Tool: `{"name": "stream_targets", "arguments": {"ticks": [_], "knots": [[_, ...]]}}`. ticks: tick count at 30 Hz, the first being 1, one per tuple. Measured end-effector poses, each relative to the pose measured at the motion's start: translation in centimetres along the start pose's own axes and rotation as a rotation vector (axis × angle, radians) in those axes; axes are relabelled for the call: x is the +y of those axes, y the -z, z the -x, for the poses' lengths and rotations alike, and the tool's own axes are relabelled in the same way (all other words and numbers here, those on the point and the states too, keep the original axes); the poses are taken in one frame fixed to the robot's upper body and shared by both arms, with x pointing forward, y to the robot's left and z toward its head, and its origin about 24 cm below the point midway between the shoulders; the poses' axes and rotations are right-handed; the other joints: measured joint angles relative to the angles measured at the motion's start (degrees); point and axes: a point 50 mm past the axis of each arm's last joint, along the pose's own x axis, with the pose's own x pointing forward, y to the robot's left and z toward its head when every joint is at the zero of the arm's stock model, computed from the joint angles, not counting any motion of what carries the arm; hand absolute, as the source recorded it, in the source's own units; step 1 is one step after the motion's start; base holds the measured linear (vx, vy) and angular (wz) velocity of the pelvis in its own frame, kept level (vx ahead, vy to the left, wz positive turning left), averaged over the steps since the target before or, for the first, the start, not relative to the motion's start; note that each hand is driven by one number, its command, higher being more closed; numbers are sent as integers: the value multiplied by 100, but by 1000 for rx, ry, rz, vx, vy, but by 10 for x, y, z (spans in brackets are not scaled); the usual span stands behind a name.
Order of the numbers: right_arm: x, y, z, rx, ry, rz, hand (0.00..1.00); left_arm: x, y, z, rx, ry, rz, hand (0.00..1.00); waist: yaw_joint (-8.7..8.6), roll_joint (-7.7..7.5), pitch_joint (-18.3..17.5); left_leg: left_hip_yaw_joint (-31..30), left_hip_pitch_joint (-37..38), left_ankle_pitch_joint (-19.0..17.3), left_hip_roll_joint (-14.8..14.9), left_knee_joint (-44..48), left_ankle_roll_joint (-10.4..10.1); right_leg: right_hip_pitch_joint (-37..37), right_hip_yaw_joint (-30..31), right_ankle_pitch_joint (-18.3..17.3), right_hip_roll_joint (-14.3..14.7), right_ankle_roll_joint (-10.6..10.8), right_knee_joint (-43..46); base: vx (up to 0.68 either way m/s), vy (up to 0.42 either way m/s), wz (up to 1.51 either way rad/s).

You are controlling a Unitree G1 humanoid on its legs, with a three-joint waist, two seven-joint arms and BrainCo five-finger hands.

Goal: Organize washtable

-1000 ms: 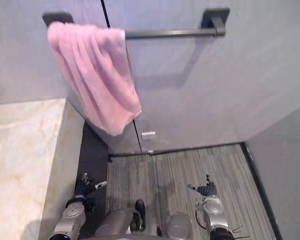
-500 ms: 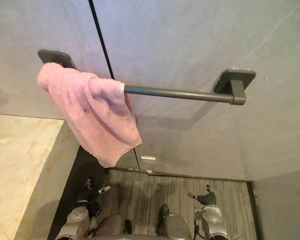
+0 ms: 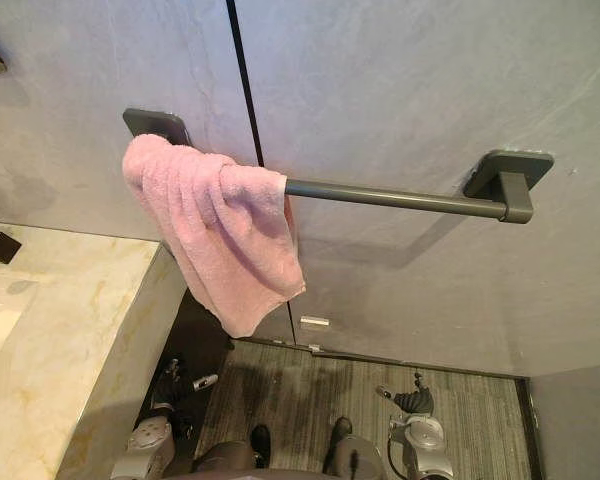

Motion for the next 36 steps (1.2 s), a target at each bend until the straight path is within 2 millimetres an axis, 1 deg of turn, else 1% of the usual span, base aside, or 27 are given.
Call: {"name": "stream_targets", "arguments": {"ticks": [1, 3, 4, 5, 6, 7, 8, 12, 16, 20, 22, 26, 29, 30, 34, 35, 36], "knots": [[0, 0, 0, -1, 0, 1, 0, -1, -14, 2, -65, 6, 16, 0, -3, 3, -12, -16, 50, 20, -2, -58, 3, 33, -7, 9, 17, -10, -29, -20, -24, 4], [-1, 0, 1, -6, -1, 4, 0, -1, -34, 8, -168, 14, 41, 0, -3, -1, -117, -39, 69, 81, -7, -181, -11, 24, -21, 18, 34, -19, -66, -7, -14, 2], [-2, -1, 3, -25, -2, 2, 0, 1, -48, 13, -247, 17, 50, 0, 1, 2, -151, -37, 67, 81, -7, -184, -11, 41, -16, 51, 75, -34, -124, 0, 0, 0], [-2, -2, 3, -31, -2, 1, 0, 2, -51, 15, -264, 18, 51, 0, -1, 3, -152, -38, 68, 81, -6, -185, -11, 49, -16, 61, 85, -34, -142, -11, -20, -4], [-4, -5, 4, -47, 1, 0, 0, 3, -62, 19, -321, 23, 55, 0, -4, 8, -156, -38, 70, 81, -2, -191, -11, 63, -13, 87, 91, -41, -188, 0, 0, 0], [-6, -6, 3, -55, 2, 2, 0, 4, -66, 20, -345, 24, 58, 0, -5, 11, -158, -38, 71, 82, -1, -192, -10, 75, -13, 101, 96, -38, -216, 0, 0, 0], [-9, -7, 3, -59, 4, 12, 0, 4, -74, 23, -389, 28, 64, 0, -2, 22, -177, -40, 78, 82, 0, -193, -10, 104, -14, 126, 129, -39, -268, 0, 0, 0], [-11, -4, 3, -56, -7, 29, 0, 4, -80, 25, -421, 29, 62, 0, -11, 37, -363, -43, 98, 146, -4, -317, 25, 149, -18, 227, 164, -48, -444, 0, 0, 0], [-10, -5, 3, -59, -16, 36, 0, 3, -92, 27, -475, 35, 51, 0, -19, 36, -379, -50, 206, 164, -6, -352, 34, 319, -23, 316, 191, -48, -619, -9, -1, 0], [-7, -15, 3, -106, -44, 43, 0, 6, -100, 25, -510, 34, -12, 0, -49, 39, -416, -41, 156, 223, -11, -389, 56, 332, 1, 496, 223, -70, -828, -47, -2, -4], [-6, -16, 3, -112, -52, 57, 0, 5, -105, 22, -527, 38, -44, 0, -56, 39, -417, -41, 179, 284, -16, -453, 56, 378, 1, 579, 238, -77, -944, -61, -3, 0], [-4, -18, 3, -120, -77, 72, 0, 3, -114, 15, -551, 42, -107, 0, -165, 32, -419, -33, 223, 377, -11, -585, 38, 437, 30, 741, 282, -108, -1157, -67, -10, -4], [-7, -18, 5, -133, -75, 81, 0, 2, -120, 9, -565, 47, -139, 0, -247, 29, -422, -20, 247, 398, 8, -612, 6, 491, 57, 828, 322, -139, -1287, -50, -18, -5], [-8, -18, 6, -136, -74, 90, 0, -1, -124, 8, -578, 63, -155, 0, -284, 22, -428, -14, 264, 415, 14, -670, -18, 500, 79, 857, 343, -148, -1354, -43, -23, -7], [-9, -18, 5, -142, -87, 128, 0, -11, -132, 4, -600, 128, -226, 0, -316, 7, -447, 22, 287, 469, 38, -764, -24, 500, 154, 937, 391, -169, -1483, -23, -14, -11], [-8, -18, 6, -141, -91, 132, 0, -15, -133, 4, -609, 145, -247, 100, -322, 0, -466, 50, 284, 470, 48, -774, -26, 503, 177, 968, 392, -174, -1536, 2, 7, -13], [-7, -17, 6, -140, -104, 138, 0, -18, -133, 5, -610, 169, -269, 100, -339, -7, -472, 79, 288, 470, 61, -775, -27, 503, 202, 975, 399, -180, -1553, 6, 8, -11]]}}
